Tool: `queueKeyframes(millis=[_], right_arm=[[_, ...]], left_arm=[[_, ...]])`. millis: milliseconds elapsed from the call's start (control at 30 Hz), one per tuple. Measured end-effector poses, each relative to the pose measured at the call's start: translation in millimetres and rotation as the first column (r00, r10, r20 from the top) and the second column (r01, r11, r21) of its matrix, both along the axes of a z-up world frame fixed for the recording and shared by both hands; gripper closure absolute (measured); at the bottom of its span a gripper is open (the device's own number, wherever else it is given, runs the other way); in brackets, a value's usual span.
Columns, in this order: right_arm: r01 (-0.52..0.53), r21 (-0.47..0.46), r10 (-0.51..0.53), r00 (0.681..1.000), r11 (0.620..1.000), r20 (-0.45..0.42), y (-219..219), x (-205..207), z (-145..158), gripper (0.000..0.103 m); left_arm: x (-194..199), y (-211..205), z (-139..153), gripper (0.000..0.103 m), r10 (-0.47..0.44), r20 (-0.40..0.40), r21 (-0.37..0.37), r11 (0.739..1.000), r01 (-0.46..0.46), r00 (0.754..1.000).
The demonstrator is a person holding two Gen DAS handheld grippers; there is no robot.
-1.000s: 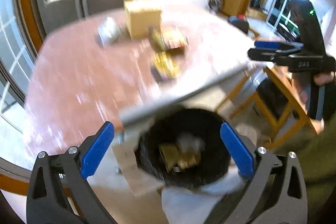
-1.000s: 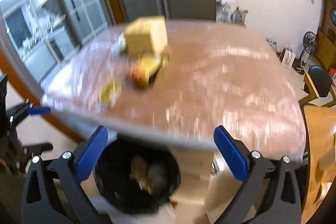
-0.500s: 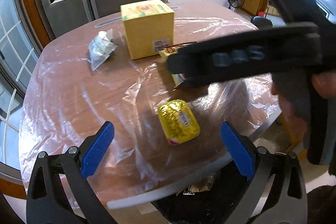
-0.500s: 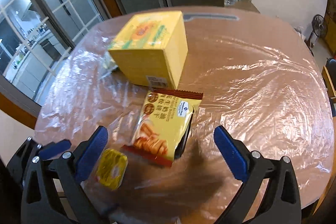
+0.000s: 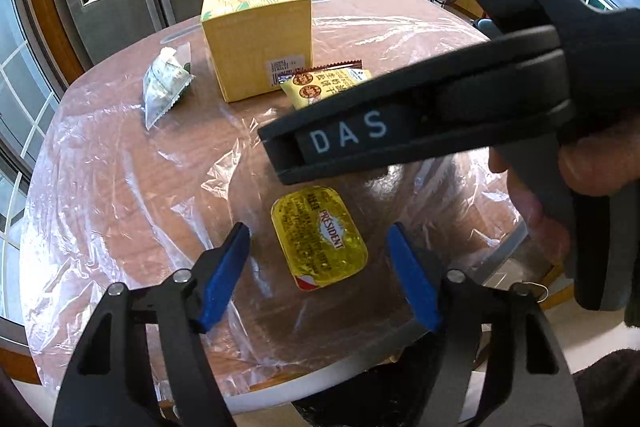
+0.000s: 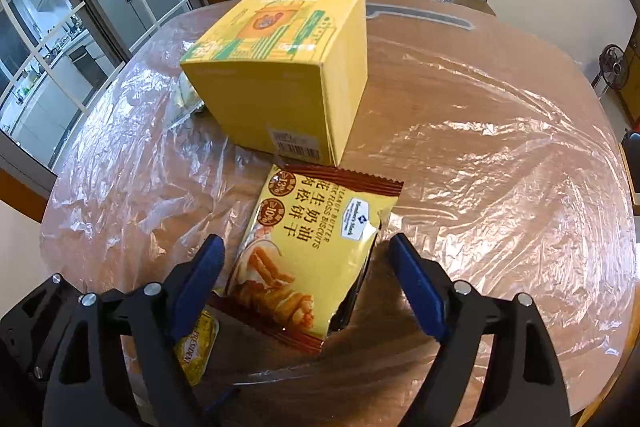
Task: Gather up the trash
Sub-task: 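Grasp the yellow butter packet with the left tool while the right tool grasps the biscuit snack bag, then carry the butter packet with the left tool while the right tool carries the snack bag over the bin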
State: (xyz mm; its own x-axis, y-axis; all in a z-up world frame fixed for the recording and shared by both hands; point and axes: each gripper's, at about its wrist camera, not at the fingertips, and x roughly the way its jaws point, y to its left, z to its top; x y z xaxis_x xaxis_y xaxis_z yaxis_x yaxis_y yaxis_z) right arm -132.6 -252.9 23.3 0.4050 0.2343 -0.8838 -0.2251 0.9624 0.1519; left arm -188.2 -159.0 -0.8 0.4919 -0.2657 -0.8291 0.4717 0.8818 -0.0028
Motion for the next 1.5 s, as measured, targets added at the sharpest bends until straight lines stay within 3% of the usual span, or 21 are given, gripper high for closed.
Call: queueKeyframes(millis=[100, 267, 400, 667, 1100, 1500], right_arm=[[-0.006, -0.011, 0.006, 1.000, 1.000, 0.006, 1, 1, -1, 0.025], [-0.030, -0.071, 0.033, 0.999, 0.997, 0.035, 8, 0, -1, 0.045], [-0.038, -0.093, 0.045, 0.996, 0.995, 0.079, 7, -8, 2, 0.048], [-0.018, -0.067, 0.027, 0.992, 0.998, 0.124, -11, -20, 13, 0.049], [0.021, -0.019, -0.019, 0.994, 1.000, 0.108, -39, -42, 14, 0.049], [-0.003, 0.036, -0.002, 0.991, 0.999, 0.136, -54, -71, 37, 0.049]], left_arm=[[1, 0, 0, 0.038, 0.003, 0.004, 0.003, 1.000, -0.003, 1.000], [0, 1, 2, 0.053, 0.001, 0.011, 0.005, 1.000, -0.001, 1.000], [1, 6, 3, 0.065, 0.003, 0.003, -0.014, 1.000, -0.003, 1.000], [9, 10, 3, 0.065, 0.007, -0.006, -0.030, 1.000, -0.007, 1.000], [11, 30, 11, 0.065, 0.055, 0.018, -0.038, 0.998, -0.054, 0.998], [-9, 49, 28, 0.065, 0.070, 0.043, -0.067, 0.995, -0.067, 0.997]])
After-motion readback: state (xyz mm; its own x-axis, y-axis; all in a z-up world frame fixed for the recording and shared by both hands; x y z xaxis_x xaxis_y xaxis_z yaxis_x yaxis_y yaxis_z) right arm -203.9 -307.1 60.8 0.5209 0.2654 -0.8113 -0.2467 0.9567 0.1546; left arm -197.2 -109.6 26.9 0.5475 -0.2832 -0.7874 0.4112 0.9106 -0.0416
